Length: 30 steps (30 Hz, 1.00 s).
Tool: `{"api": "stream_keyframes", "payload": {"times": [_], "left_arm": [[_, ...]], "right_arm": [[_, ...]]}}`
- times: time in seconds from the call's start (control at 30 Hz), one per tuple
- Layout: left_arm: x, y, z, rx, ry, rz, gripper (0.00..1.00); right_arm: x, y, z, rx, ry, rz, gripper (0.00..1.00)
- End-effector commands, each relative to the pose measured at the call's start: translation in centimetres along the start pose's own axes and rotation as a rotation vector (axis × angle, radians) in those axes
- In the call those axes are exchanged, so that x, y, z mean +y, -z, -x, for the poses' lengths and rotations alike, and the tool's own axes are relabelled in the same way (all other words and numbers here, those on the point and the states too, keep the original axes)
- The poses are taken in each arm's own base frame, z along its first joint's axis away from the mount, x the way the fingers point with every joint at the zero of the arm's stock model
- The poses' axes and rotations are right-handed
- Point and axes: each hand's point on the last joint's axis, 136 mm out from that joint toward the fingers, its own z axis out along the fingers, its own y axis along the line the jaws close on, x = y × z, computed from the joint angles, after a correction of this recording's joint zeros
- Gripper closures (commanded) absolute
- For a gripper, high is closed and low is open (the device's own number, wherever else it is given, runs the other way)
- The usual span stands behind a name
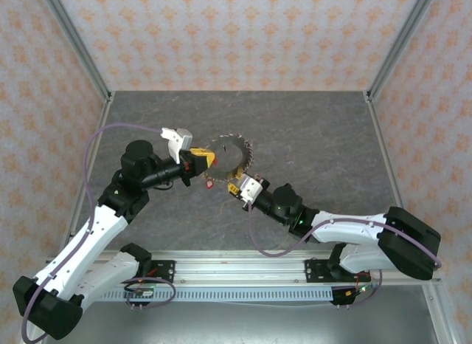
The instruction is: Put the keys on the keyring
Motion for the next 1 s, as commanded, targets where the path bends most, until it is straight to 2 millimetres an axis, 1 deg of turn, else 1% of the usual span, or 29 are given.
{"api": "stream_keyframes", "payload": {"times": [0.0,0.1,0.3,0.4,0.53,0.67,0.7,0.73,0.8,0.97], "left_arm": [[-1.2,0.6,1.9,-0.058,-0.038,-0.021,1.0],[-1.2,0.6,2.0,-0.059,-0.038,-0.019,1.0],[-1.3,0.7,2.1,-0.062,-0.04,-0.018,1.0],[-1.2,0.6,2.1,-0.063,-0.039,-0.017,1.0],[-1.3,0.6,2.0,-0.061,-0.037,-0.018,1.0],[-1.3,0.6,2.0,-0.062,-0.036,-0.02,1.0],[-1.4,0.6,2.0,-0.062,-0.037,-0.022,1.0],[-1.4,0.6,2.0,-0.06,-0.036,-0.022,1.0],[-1.4,0.7,2.0,-0.061,-0.037,-0.021,1.0],[-1.3,0.7,2.0,-0.063,-0.038,-0.015,1.0]], "right_arm": [[0.2,0.1,1.4,-0.063,-0.021,0.011,0.75],[-0.1,0.3,1.5,-0.063,-0.018,-0.002,0.74],[-0.3,1.0,0.8,-0.041,-0.025,-0.017,0.73],[-0.5,1.1,0.6,-0.035,-0.02,-0.028,0.76],[-0.8,0.9,1.5,-0.054,-0.007,-0.037,0.77],[-0.7,0.2,1.9,-0.074,-0.007,-0.035,0.79],[-0.8,0.1,2.0,-0.08,-0.009,-0.038,0.82],[-0.8,0.0,2.0,-0.083,-0.01,-0.04,0.84],[-0.8,-0.2,2.0,-0.082,-0.008,-0.043,0.84],[-1.2,0.0,2.0,-0.084,-0.007,-0.067,0.87]]}}
